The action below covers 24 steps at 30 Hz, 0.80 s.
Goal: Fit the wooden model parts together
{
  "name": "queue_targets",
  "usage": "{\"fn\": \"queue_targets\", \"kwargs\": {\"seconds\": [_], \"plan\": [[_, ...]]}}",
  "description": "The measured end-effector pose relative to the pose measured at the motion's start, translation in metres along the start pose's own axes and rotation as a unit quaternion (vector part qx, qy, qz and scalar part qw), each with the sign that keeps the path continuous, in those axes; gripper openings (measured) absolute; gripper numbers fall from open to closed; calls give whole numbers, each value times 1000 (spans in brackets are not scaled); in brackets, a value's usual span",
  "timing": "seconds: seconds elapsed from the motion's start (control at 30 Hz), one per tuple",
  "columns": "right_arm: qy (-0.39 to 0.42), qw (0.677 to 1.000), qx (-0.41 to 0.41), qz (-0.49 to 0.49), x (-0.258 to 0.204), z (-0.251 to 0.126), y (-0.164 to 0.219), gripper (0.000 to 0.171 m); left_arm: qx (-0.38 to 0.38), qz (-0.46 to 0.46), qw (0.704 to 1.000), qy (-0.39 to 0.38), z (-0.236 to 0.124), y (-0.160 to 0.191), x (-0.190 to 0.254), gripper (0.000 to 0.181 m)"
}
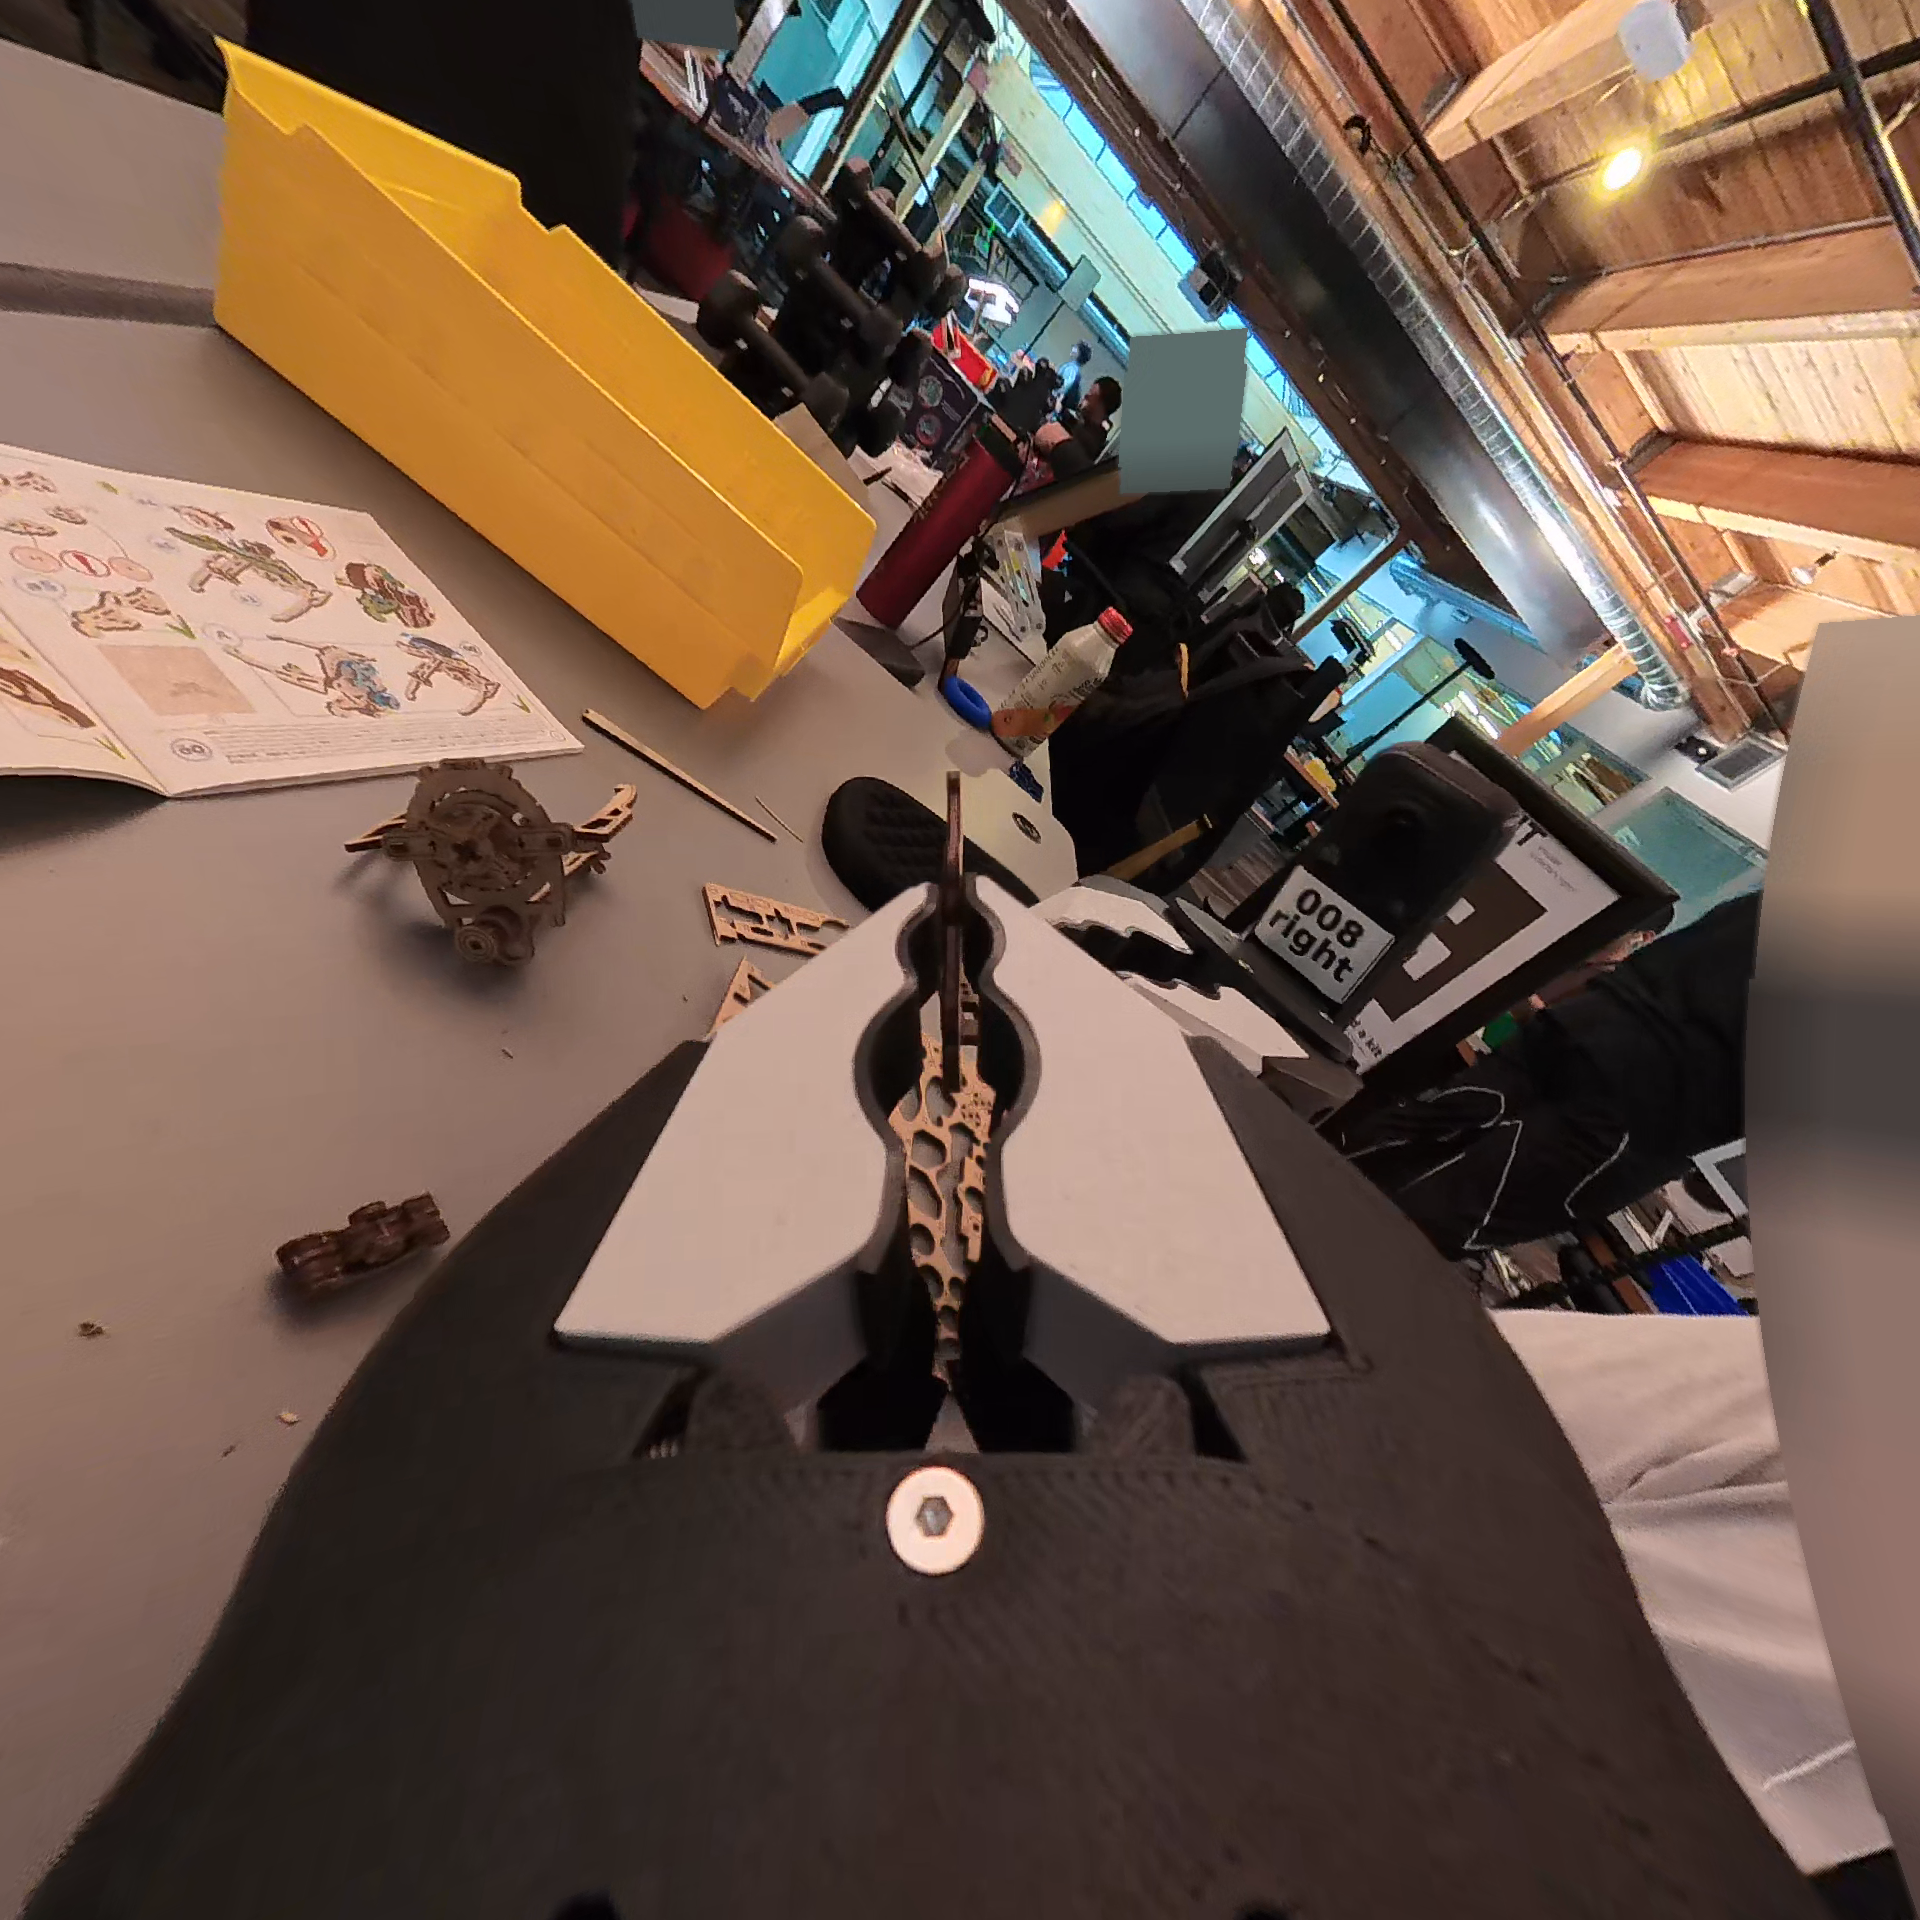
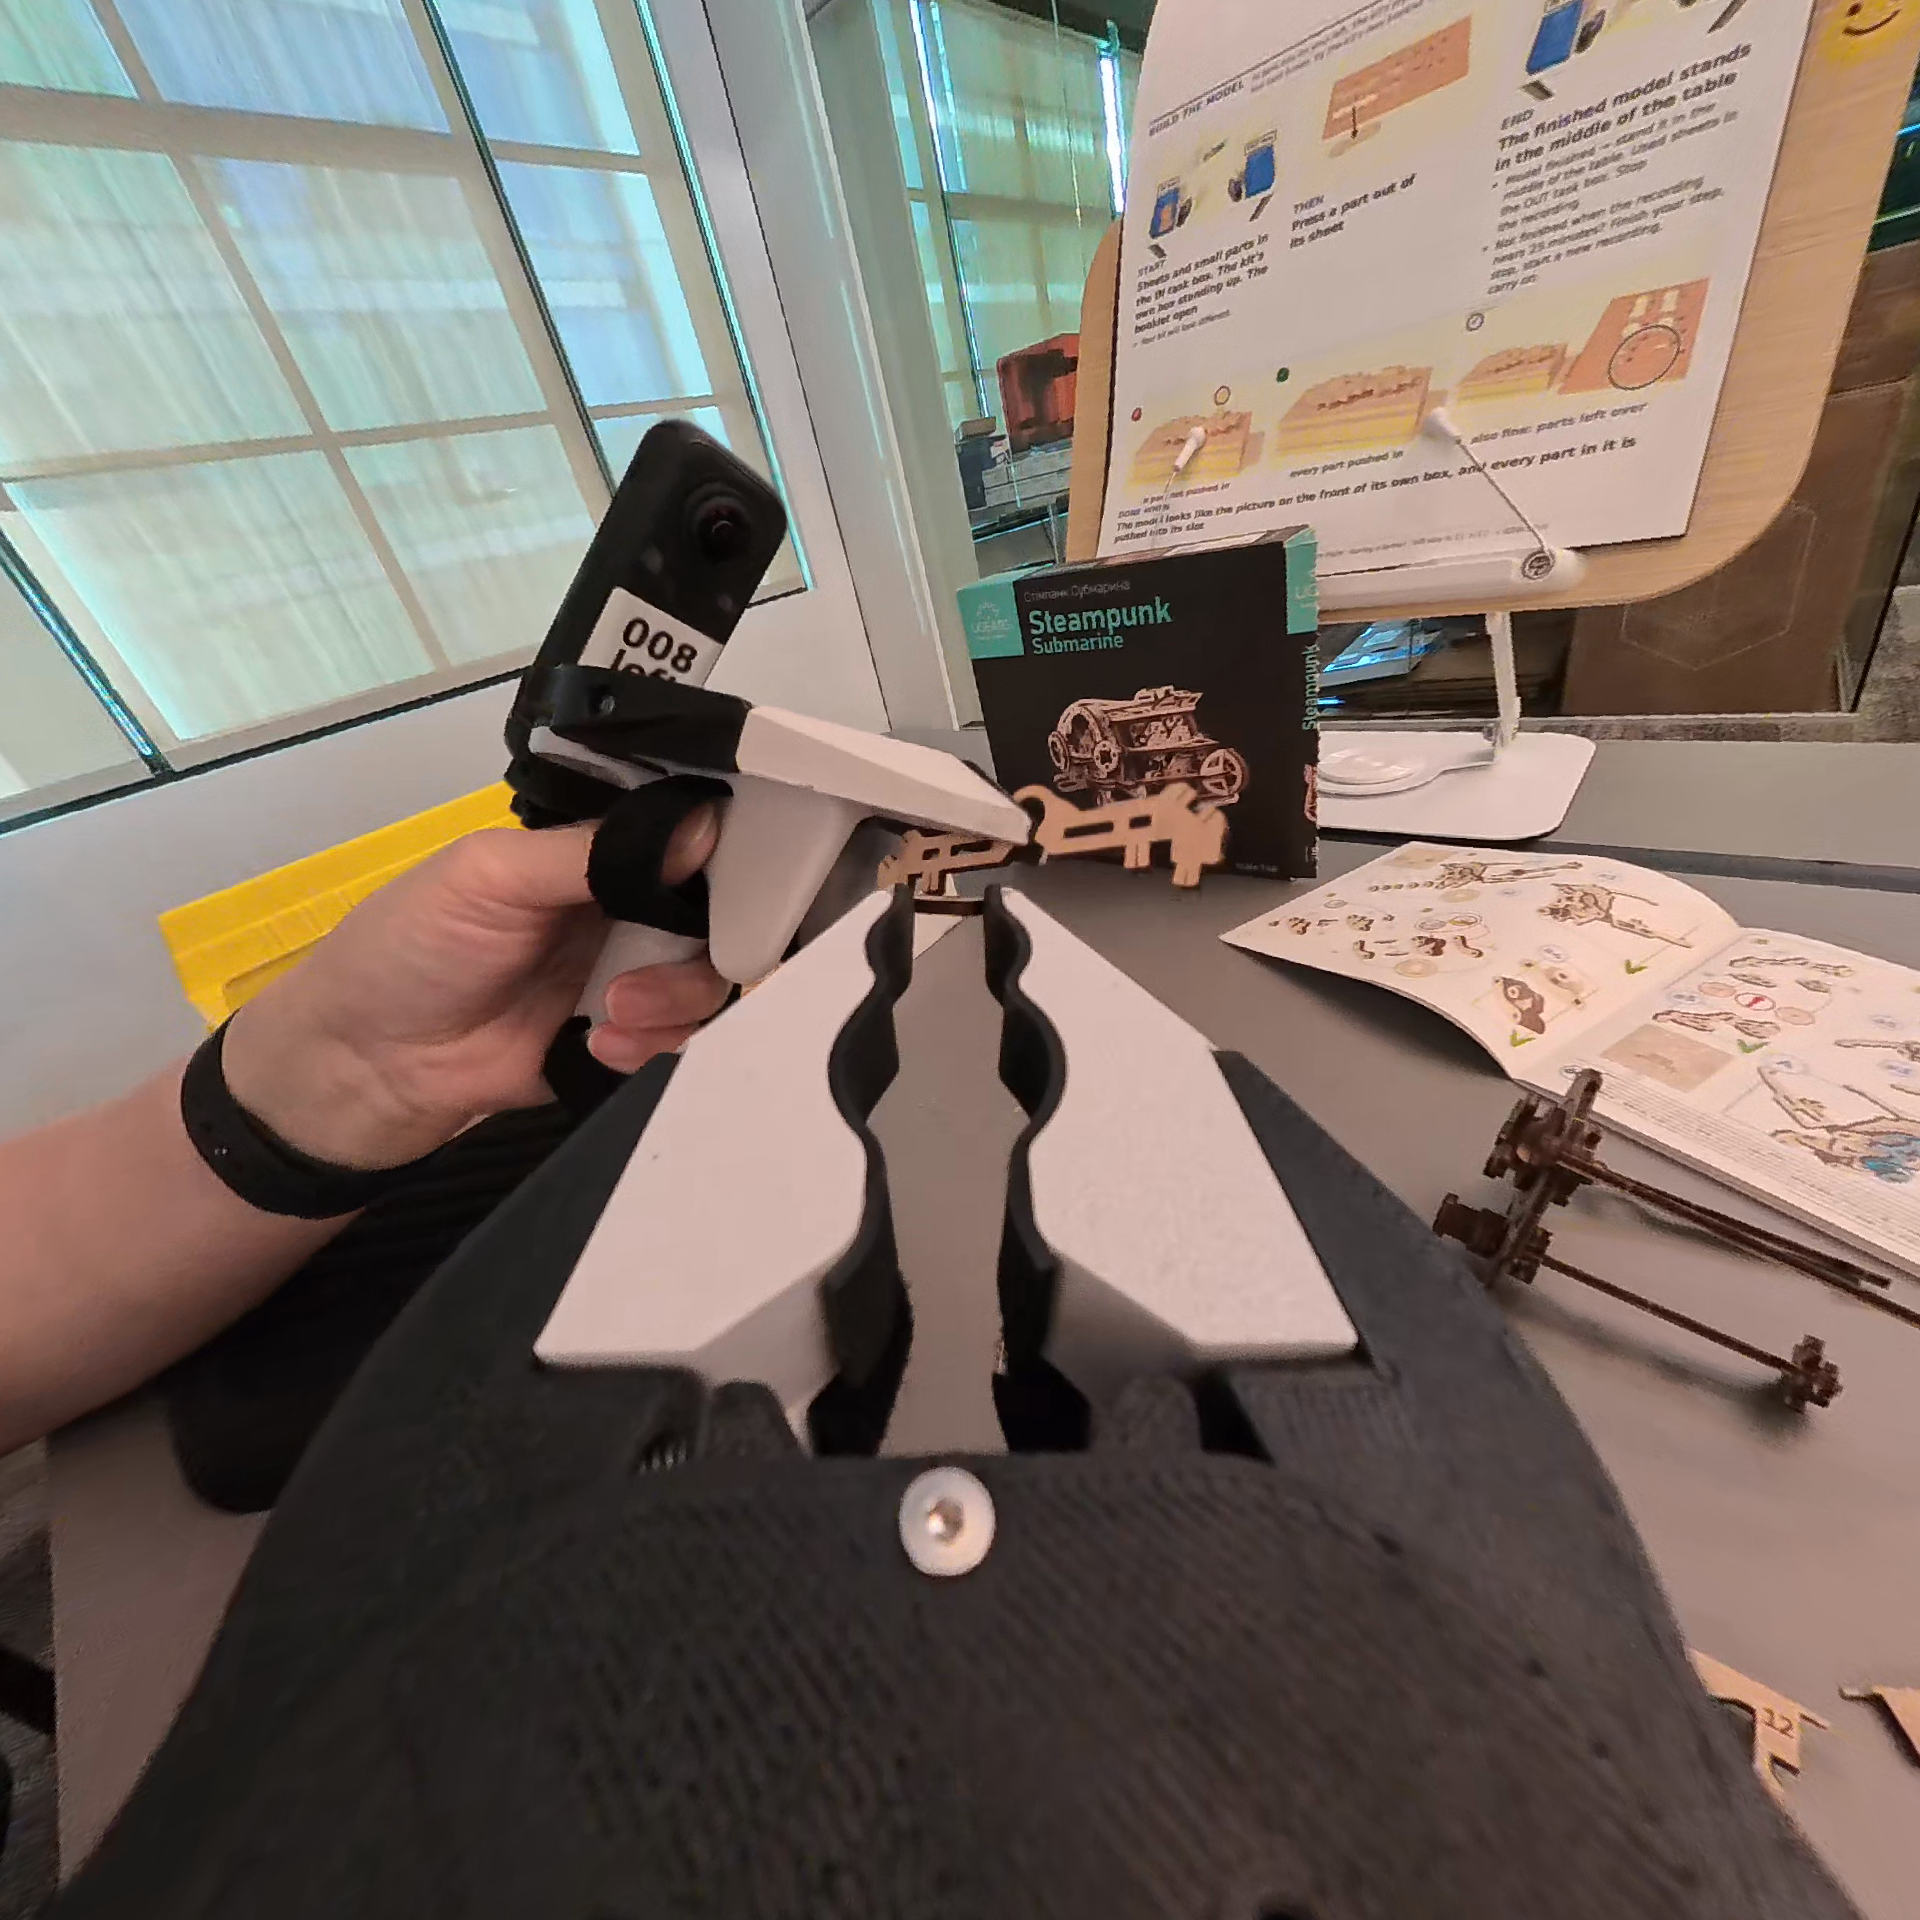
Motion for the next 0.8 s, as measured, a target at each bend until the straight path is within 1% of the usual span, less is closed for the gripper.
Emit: {"fn": "queue_targets", "kwargs": {"seconds": [0.4,0.6,0.8], "plan": [[14,1000,-15,-9,1,5,2,12,23,-14,1000,4,2,4,-1,0],[24,999,-6,-37,-3,4,0,12,41,-19,999,15,2,4,1,0],[20,999,14,-38,-5,3,-2,12,51,-6,999,11,1,4,4,0]]}}
Point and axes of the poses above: each gripper's, where its closed fingertips meet, z out along the fingers, y out of its underside, x = y × z across the jaws, the point moved 8 cm from there along -z, back along the fingers, and after that the axes turned 14 degrees about -y, right-handed, at the moved point
